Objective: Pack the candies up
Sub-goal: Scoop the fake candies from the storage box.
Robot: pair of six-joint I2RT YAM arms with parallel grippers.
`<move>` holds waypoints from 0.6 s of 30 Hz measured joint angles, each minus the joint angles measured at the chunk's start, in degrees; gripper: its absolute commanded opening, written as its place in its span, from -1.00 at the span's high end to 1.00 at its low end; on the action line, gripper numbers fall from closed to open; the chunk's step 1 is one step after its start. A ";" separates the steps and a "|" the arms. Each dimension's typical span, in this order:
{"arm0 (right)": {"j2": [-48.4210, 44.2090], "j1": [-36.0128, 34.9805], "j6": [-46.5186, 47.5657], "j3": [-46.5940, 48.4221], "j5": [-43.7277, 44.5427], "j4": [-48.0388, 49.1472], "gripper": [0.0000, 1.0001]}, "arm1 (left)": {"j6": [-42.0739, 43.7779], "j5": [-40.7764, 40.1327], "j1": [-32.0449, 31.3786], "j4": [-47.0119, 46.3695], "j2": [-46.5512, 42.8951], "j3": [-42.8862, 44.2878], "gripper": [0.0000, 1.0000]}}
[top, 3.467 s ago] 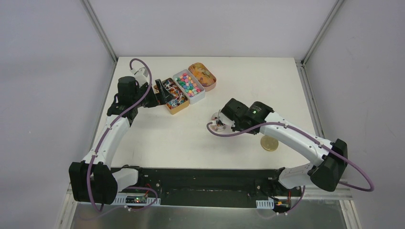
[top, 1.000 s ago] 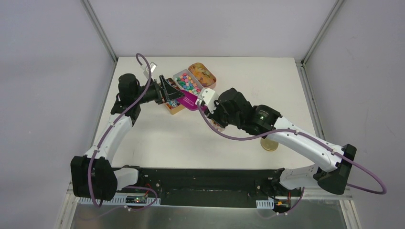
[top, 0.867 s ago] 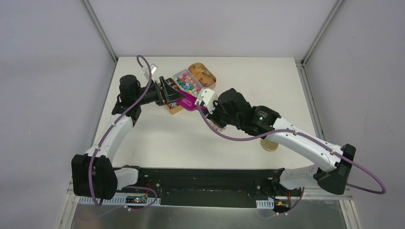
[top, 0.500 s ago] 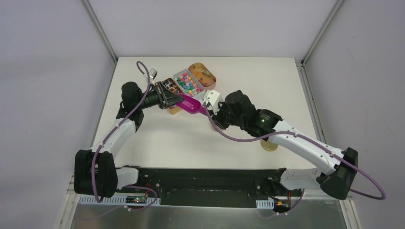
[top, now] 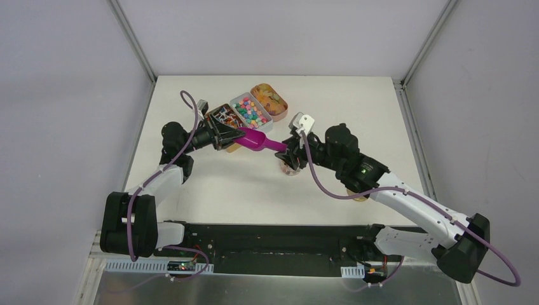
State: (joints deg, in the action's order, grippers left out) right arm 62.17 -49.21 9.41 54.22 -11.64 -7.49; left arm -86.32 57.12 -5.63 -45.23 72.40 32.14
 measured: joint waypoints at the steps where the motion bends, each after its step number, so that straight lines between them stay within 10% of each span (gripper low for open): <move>1: -0.11 0.09 -0.24 -0.13 -0.50 0.72 0.00 | -0.09 0.00 0.00 -0.04 0.00 0.00 1.00; 4: -0.42 0.24 -1.05 -0.55 -2.03 3.13 0.03 | -0.15 -0.02 0.00 0.26 0.00 0.00 1.00; 14: -0.98 0.37 -2.05 -1.33 -4.15 5.99 1.00 | -1.46 0.02 -0.02 -0.20 -0.02 -0.85 0.99; 18: -1.01 0.37 -2.01 -1.60 -4.28 6.23 1.00 | -1.64 0.00 -0.02 -0.22 -0.02 -1.25 -0.05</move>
State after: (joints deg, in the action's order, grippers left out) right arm 61.17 -48.84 7.40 52.62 -15.92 -1.26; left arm -87.96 57.12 -5.65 -45.45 72.38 30.89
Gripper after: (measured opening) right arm 0.293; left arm 0.190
